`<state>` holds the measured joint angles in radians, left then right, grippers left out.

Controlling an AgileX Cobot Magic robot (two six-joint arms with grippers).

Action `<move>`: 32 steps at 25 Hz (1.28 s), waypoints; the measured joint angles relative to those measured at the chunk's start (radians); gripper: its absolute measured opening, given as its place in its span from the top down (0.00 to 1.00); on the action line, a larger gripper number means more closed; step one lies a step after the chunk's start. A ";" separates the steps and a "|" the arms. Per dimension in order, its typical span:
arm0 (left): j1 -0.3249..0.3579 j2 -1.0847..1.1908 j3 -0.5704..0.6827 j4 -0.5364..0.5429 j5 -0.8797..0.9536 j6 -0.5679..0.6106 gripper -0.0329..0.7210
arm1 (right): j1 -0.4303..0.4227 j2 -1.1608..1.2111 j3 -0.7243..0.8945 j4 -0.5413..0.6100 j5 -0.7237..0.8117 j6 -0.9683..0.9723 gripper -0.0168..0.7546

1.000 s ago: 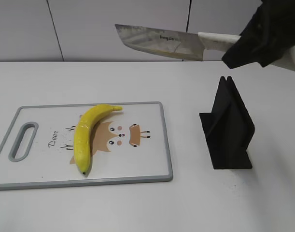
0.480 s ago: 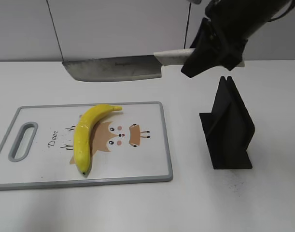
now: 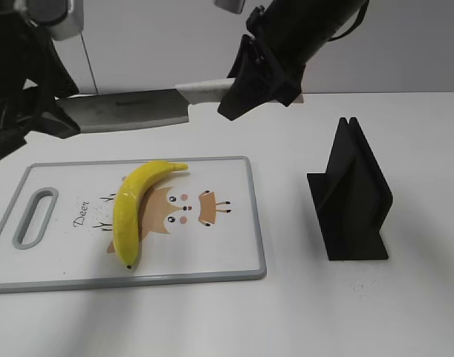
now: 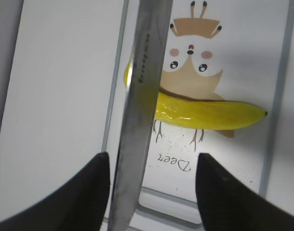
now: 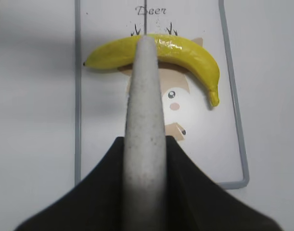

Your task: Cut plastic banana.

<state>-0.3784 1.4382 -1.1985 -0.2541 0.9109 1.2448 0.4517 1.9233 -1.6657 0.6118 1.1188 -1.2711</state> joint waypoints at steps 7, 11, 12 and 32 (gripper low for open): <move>0.000 0.101 0.000 0.012 -0.047 0.013 0.37 | 0.001 0.042 -0.010 0.029 0.001 -0.029 0.74; 0.000 0.120 0.000 0.017 -0.071 0.013 0.68 | 0.001 0.053 -0.010 0.029 -0.006 -0.032 0.74; 0.001 0.120 0.000 0.018 -0.082 0.013 0.80 | 0.001 0.053 -0.010 0.025 -0.006 -0.034 0.74; 0.008 0.352 -0.001 0.018 -0.141 0.022 0.97 | 0.004 0.218 -0.015 -0.056 -0.075 -0.045 0.74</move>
<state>-0.3699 1.7902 -1.1997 -0.2357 0.7698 1.2668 0.4558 2.1414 -1.6812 0.5561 1.0437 -1.3161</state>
